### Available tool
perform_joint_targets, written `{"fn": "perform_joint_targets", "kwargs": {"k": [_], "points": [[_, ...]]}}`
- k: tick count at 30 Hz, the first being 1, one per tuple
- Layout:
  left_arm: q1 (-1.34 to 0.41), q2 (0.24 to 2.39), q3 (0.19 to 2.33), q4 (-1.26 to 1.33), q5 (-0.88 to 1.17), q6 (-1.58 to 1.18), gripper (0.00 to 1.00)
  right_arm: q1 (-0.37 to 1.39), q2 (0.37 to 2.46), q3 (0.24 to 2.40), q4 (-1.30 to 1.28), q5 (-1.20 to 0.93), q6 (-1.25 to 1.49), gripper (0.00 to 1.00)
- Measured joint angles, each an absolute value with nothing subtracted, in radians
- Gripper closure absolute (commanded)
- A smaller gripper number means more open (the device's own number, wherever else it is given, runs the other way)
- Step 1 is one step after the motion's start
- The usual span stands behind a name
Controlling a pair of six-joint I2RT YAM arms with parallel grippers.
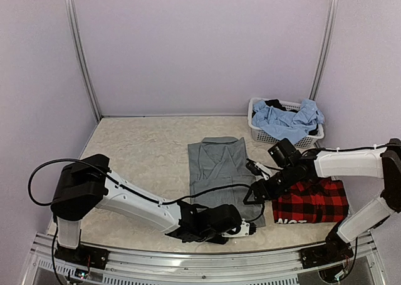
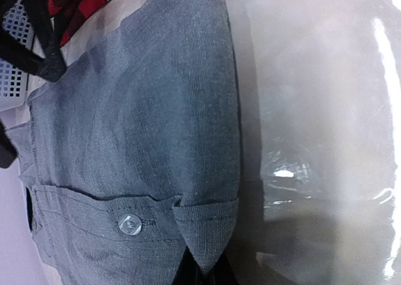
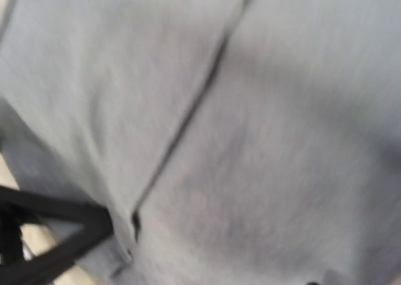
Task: Fold and stack the long sleeve shirts
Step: Pick up the 2/3-rectangle-folded shirt from the center of the board, then fold the 2/3-rectangle-folded shirt at the center of the board.
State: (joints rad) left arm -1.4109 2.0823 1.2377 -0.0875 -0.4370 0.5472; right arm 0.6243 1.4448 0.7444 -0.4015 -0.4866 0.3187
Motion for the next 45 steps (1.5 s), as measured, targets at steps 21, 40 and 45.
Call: {"fn": "perform_joint_targets", "kwargs": {"k": [21,40,45], "points": [[-1.417,2.067,1.544,-0.599,0.044,0.262,1.00,0.487,1.360,0.881,-0.568,-0.421,0.239,0.33],[-1.216,2.064,1.717,-0.701,0.693,0.091,1.00,0.405,1.290,0.950,-0.620,-0.377,0.229,0.32],[-1.114,2.071,1.794,-0.720,0.780,0.072,1.00,0.373,1.271,0.951,-0.632,-0.339,0.234,0.32]]}}
